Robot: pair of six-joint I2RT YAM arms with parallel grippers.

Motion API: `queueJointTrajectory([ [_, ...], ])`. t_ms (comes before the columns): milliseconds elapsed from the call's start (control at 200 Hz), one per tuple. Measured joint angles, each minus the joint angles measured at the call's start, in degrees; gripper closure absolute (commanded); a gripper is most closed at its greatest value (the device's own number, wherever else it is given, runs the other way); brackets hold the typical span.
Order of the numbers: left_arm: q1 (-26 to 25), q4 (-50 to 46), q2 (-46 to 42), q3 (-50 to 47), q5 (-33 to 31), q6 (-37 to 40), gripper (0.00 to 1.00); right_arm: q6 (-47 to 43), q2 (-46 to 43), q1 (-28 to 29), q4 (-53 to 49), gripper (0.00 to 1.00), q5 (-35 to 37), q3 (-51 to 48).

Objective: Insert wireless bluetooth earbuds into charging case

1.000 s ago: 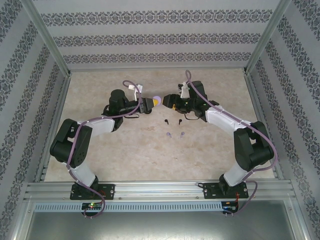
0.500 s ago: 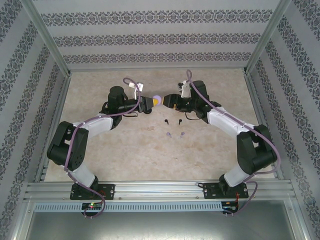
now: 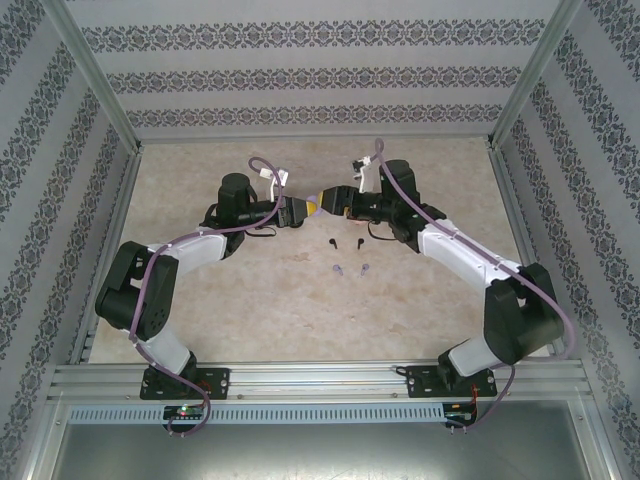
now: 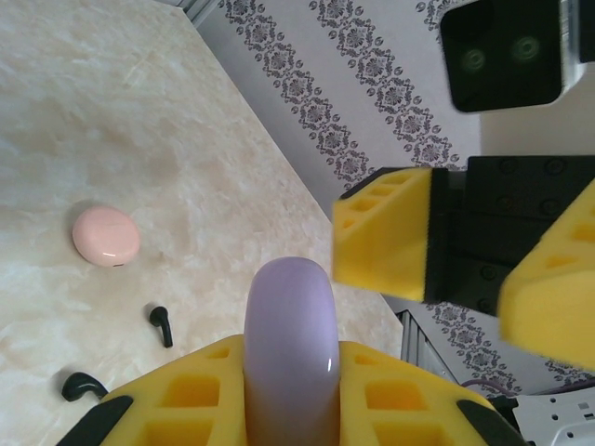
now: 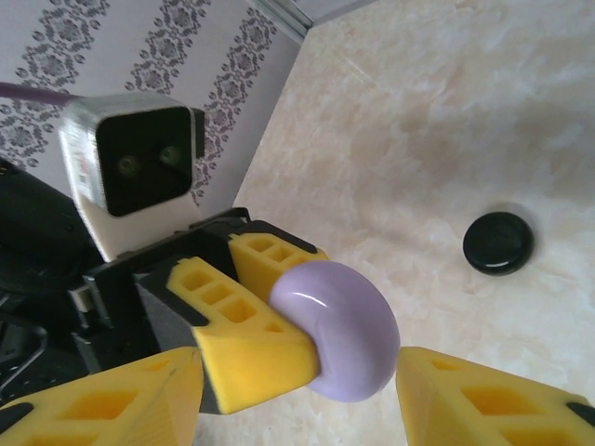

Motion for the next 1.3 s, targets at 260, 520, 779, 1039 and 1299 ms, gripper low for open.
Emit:
queueJointTrajectory([
  [260, 0.07, -1.11, 0.0, 0.0, -0.52, -0.2, 1.0, 0.02, 4.07, 0.02, 0.83, 0.48, -0.33, 0.22],
  [520, 0.0, -1.31, -0.74, 0.0, 0.09, -0.26, 1.0, 0.63, 4.81, -4.17, 3.06, 0.5, 0.87, -3.52],
  [779, 0.0, -1.22, -1.4, 0.02, 0.28, -0.33, 1.0, 0.9, 2.4, -5.73, 2.8, 0.49, 0.44, -7.5],
  [1039, 0.0, -1.22, -1.4, 0.02, 0.46, -0.44, 1.0, 1.81, -1.7, -3.96, 3.26, 0.42, -0.63, -6.4],
  [1299, 0.0, -1.25, -1.4, 0.02, 0.37, -0.37, 1.0, 10.97, -1.7, -1.53, 4.24, 0.22, 4.98, -4.13],
])
